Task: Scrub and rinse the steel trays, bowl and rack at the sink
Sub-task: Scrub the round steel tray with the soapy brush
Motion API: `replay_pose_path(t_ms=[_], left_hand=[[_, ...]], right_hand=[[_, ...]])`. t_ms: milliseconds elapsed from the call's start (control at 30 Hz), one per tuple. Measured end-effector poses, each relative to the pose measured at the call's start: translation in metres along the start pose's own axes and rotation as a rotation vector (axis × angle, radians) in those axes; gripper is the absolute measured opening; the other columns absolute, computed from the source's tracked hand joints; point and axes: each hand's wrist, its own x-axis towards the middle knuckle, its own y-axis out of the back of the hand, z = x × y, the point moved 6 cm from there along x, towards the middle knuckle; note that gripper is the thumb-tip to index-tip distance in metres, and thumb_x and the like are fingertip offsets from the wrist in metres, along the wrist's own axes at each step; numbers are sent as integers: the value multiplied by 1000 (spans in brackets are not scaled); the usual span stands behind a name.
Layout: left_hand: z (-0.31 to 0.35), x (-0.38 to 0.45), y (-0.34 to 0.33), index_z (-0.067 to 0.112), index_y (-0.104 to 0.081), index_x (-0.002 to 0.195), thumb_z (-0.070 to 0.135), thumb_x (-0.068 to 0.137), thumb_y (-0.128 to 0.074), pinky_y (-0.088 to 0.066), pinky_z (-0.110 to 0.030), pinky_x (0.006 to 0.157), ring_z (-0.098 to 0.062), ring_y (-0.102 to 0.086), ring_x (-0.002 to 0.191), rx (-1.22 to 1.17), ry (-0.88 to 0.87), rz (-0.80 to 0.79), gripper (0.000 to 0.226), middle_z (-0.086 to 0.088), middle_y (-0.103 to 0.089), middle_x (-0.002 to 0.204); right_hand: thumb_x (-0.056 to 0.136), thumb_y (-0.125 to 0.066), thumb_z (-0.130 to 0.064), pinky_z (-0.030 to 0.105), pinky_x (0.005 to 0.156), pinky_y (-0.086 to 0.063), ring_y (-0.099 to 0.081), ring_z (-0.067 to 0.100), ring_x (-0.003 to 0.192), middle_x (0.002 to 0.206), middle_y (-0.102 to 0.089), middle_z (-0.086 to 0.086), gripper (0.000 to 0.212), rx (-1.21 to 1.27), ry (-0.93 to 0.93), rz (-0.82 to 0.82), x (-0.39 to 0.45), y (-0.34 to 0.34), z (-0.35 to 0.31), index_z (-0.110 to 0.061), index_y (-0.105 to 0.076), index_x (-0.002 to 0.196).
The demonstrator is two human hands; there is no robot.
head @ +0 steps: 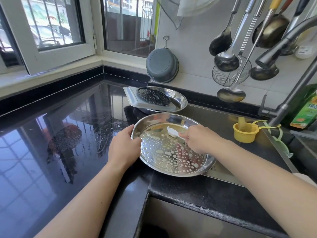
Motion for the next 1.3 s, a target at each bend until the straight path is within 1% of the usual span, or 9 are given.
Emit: replay_pose_path(t_ms=[233,333,433,600,733,967,1100,1200,1300], left_hand=[[2,-1,-1,38,-72,95,37,64,-44,-50,-29,73,-8,-66,83,1,-4,-18,42,24,-71,77],[2,-2,0,38,-73,95,36,63,-45,-52,-32,76,-10,-67,84,0,7,-13,42,21,-72,77],[2,-1,2,38,-73,94,35,65,-45,-56,-38,80,-13,-68,84,2,14,-12,41,19,-73,77],[4,-4,3,48,-71,89,33,66,-47,-59,-42,83,-14,-71,85,2,32,-9,37,23,-74,78],[7,-8,4,45,-68,88,37,63,-46,-59,-46,82,-18,-72,84,-13,45,-8,34,18,-74,77],[6,-7,4,50,-68,84,34,63,-45,-59,-43,82,-15,-70,85,-5,41,-10,35,20,-74,79],[3,-7,4,44,-70,85,37,62,-46,-58,-44,84,-16,-71,87,-40,60,-10,33,18,-75,81],[2,-6,3,46,-67,80,36,63,-46,-58,-43,84,-15,-71,87,-49,56,-8,29,17,-74,81],[3,-6,4,51,-62,74,37,63,-46,-58,-42,84,-15,-70,89,-56,59,-4,24,17,-75,82]], right_hand=[[98,-53,-22,40,77,-57,-65,28,90,111,-63,7,33,-126,-144,122,-1,22,24,-21,-65,129],[99,-47,-18,34,71,-51,-59,24,83,108,-62,7,37,-66,-26,20,4,10,-5,-26,-64,130],[100,-41,-13,33,79,-46,-55,27,89,118,-62,10,47,-13,85,-13,5,4,-29,-37,-64,133],[96,-50,-17,38,70,-47,-56,27,83,98,-54,5,31,-113,-88,61,4,18,2,-18,-63,124],[96,-53,-21,36,67,-47,-57,25,80,96,-54,4,30,-97,-117,37,2,19,10,-16,-63,125],[101,-48,-18,25,57,-38,-47,10,68,132,-62,-1,44,68,161,-108,-13,6,-66,-35,-60,140],[97,-47,-23,35,67,-52,-58,22,75,88,-55,0,32,-110,-12,77,2,24,-34,-18,-66,122],[97,-47,-19,37,68,-47,-57,26,78,91,-53,2,30,-94,-137,100,8,27,-10,-16,-64,121],[96,-46,-18,35,65,-45,-55,25,78,95,-53,3,35,-121,-70,71,8,20,-26,-18,-64,126]])
